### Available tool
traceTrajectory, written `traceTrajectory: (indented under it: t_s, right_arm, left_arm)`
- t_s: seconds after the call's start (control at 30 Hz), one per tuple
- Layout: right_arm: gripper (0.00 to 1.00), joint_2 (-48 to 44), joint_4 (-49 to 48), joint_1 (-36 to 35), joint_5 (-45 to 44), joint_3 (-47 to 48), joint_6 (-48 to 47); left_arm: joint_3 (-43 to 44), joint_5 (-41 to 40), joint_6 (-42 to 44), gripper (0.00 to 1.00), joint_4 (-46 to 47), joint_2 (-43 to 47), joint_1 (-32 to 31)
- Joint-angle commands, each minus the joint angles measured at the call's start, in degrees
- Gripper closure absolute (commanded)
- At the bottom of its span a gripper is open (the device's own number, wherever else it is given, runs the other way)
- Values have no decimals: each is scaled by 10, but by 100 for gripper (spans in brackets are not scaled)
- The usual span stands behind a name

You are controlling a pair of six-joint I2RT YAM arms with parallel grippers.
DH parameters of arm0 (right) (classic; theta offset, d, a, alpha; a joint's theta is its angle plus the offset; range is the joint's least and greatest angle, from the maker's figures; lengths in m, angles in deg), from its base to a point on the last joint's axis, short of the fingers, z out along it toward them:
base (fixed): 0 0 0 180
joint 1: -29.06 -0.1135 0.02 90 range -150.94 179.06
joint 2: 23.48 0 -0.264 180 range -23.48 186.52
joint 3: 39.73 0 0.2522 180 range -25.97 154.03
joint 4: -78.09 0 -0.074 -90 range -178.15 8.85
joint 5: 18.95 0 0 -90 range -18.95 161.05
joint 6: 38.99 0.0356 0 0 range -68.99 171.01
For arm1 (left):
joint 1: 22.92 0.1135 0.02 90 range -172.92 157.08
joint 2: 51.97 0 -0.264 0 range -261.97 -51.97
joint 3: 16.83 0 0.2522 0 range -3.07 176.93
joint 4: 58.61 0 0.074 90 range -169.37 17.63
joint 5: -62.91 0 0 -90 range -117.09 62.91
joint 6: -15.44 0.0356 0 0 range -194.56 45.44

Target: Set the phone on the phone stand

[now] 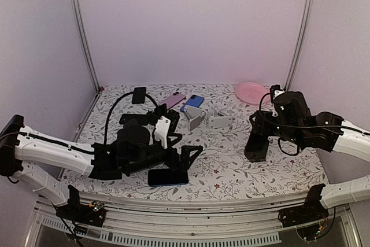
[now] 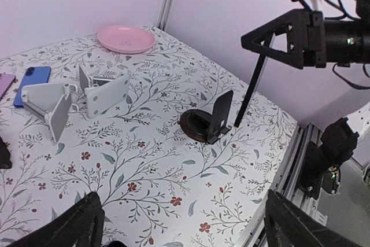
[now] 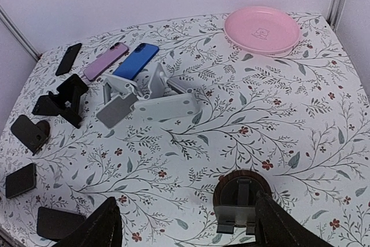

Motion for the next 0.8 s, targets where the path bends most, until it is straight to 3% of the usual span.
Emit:
traceTrajectory:
  t_s: [0.0, 0.37, 0.77]
  right_arm:
    - [75, 11, 48, 8, -40, 17, -12]
    - [74, 56, 42, 32, -46, 11, -25]
    - [74, 40, -141, 90, 5, -86, -96]
  left_arm:
    - [-2, 3, -15, 3, -67, 39, 8]
    - [-30, 10, -26, 3, -97, 111, 31]
    - [-54, 10, -33, 4, -100, 137, 38]
